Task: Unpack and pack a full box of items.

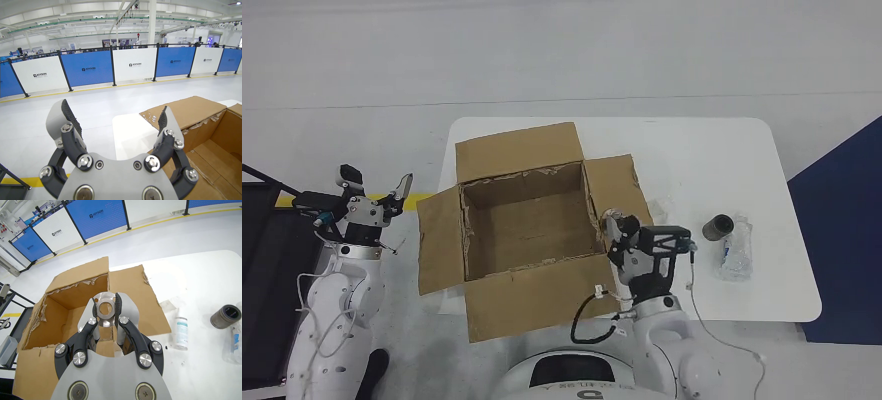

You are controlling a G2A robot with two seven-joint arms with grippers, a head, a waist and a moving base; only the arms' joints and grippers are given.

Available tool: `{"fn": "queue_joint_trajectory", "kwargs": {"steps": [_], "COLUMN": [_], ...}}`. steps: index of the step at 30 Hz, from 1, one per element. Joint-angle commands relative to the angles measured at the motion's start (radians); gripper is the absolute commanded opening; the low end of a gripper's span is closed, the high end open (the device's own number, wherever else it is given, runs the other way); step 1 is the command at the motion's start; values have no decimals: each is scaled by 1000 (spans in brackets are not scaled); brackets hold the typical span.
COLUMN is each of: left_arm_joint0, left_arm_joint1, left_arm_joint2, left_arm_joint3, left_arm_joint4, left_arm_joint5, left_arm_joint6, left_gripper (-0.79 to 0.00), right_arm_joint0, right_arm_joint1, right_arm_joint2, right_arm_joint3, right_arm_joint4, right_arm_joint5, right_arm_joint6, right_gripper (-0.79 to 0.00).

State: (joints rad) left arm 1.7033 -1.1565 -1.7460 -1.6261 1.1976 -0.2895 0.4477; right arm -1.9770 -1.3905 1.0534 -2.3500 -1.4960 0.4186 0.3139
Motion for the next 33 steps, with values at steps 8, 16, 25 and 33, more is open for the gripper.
{"fn": "queue_joint_trajectory", "kwargs": {"steps": [8, 16, 25, 33], "left_arm_joint0": [0, 0, 0, 0], "left_arm_joint1": [0, 0, 0, 0], "left_arm_joint2": [0, 0, 0, 0], "left_arm_joint3": [0, 0, 0, 0], "left_arm_joint4": [0, 0, 0, 0], "left_arm_joint5": [0, 0, 0, 0], "left_arm_joint6": [0, 0, 0, 0], "left_gripper": [0, 0, 0, 0], "right_arm_joint0": [284, 528, 619, 619], "right_arm_joint1": [-32, -67, -91, -91], "right_arm_joint2": [-151, -321, -297, -297], "right_arm_joint3": [76, 252, 338, 338], "right_arm_joint4": [-57, -36, 58, 58], "right_arm_joint5": [139, 117, 81, 81], "right_arm_joint6": [289, 468, 544, 544], "right_gripper": [-785, -785, -785, -785]}}
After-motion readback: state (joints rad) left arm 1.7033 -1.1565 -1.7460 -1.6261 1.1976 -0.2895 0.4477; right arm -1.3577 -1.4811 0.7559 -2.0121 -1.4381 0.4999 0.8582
